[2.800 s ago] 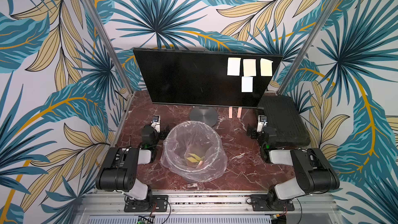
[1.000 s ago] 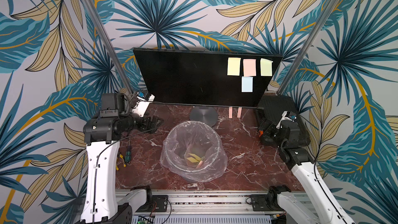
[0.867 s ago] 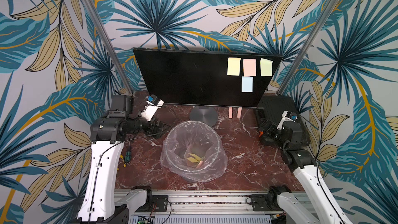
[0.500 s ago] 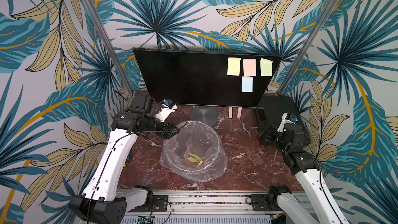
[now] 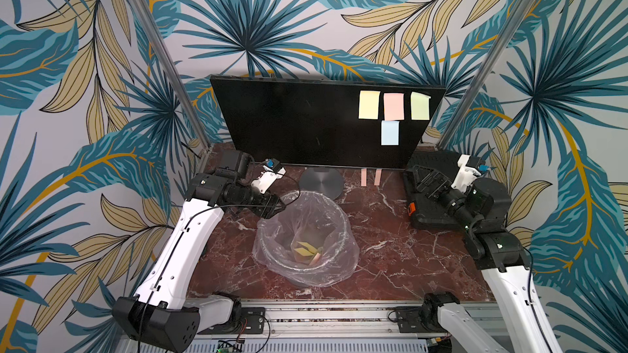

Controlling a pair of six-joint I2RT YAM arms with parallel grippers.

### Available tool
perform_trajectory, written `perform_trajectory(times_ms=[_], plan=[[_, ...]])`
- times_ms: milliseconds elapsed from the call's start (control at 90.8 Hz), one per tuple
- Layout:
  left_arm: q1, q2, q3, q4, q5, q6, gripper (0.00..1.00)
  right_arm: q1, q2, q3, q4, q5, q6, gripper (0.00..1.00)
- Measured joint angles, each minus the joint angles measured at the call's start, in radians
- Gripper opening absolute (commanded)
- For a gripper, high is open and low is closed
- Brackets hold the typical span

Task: Remove the sticky note from the monitor
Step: Tear off the sticky note from the monitor.

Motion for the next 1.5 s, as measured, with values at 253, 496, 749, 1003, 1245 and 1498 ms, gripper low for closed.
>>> perform_trajectory(times_ms=[253, 496, 749, 1003, 1245, 1498], plan=[[-0.004, 0.003, 0.0, 0.0, 0.002, 0.0, 0.59, 0.0, 0.151, 0.122, 0.146, -0.107, 0.185, 0.93], [-0.005, 0.019, 0.0, 0.0, 0.004, -0.001, 0.58, 0.0, 0.189, 0.164, 0.256, -0.114, 0.299, 0.92], [-0.005, 0.024, 0.0, 0.0, 0.004, -0.001, 0.58, 0.0, 0.245, 0.203, 0.349, -0.11, 0.388, 0.9], [-0.005, 0.024, 0.0, 0.0, 0.004, -0.001, 0.57, -0.001, 0.334, 0.237, 0.408, -0.103, 0.446, 0.81], [-0.006, 0.024, 0.0, 0.0, 0.005, -0.001, 0.57, -0.001, 0.383, 0.272, 0.447, -0.099, 0.474, 0.65], [-0.006, 0.024, 0.0, 0.0, 0.006, -0.001, 0.57, -0.003, 0.389, 0.277, 0.467, -0.089, 0.467, 0.34]])
